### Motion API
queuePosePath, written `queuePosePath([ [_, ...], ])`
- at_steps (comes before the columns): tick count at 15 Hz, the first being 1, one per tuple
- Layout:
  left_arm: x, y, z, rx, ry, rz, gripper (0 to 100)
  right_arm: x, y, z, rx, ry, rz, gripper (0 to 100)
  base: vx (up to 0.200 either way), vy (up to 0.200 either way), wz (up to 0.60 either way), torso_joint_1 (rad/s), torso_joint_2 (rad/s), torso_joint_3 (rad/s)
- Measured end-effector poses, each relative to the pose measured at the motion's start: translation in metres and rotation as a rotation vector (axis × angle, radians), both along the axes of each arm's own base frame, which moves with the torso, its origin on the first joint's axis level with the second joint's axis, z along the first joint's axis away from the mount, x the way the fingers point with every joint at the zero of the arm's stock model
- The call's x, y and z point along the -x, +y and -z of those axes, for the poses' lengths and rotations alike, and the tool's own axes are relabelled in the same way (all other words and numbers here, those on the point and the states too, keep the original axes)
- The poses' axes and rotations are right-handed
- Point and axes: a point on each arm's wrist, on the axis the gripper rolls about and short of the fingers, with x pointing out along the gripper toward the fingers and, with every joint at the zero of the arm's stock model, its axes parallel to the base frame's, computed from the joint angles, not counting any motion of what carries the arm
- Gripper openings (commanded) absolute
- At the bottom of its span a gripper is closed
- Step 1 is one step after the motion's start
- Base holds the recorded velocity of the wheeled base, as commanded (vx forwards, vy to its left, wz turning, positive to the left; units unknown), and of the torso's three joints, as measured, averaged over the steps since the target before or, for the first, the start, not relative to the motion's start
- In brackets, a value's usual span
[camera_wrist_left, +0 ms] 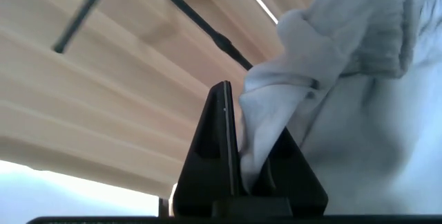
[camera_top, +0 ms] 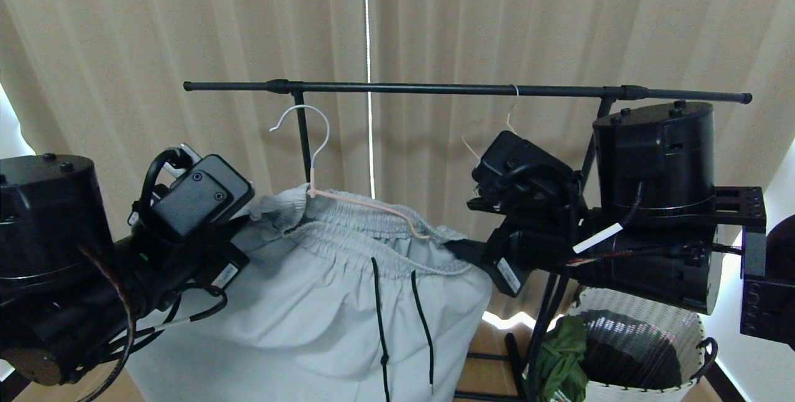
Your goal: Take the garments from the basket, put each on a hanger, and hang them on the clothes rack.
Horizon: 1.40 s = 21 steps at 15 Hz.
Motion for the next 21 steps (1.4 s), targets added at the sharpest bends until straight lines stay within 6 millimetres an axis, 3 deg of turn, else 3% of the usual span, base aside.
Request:
queuePosePath([
  [14, -0.001, -0.001, -0.001, 0.104, -0.02, -0.041, 0, 0.014, 0.022, -0.001, 0.063, -0.063, -0.121, 100, 0.0, 0.0, 0.0, 0.0, 0.0, 0.0],
  [18, 0.006, -0.009, 0.0, 0.106, -0.027, 0.008, 0, -0.006, 0.04, -0.012, -0.001, -0.191, -0.085, 100, 0.0, 0.0, 0.0, 0.0, 0.0, 0.0],
  [21, 0.009, -0.013, 0.0, 0.109, -0.026, 0.029, 0, -0.017, 0.052, -0.002, 0.025, -0.218, -0.082, 100, 0.0, 0.0, 0.0, 0.0, 0.0, 0.0],
])
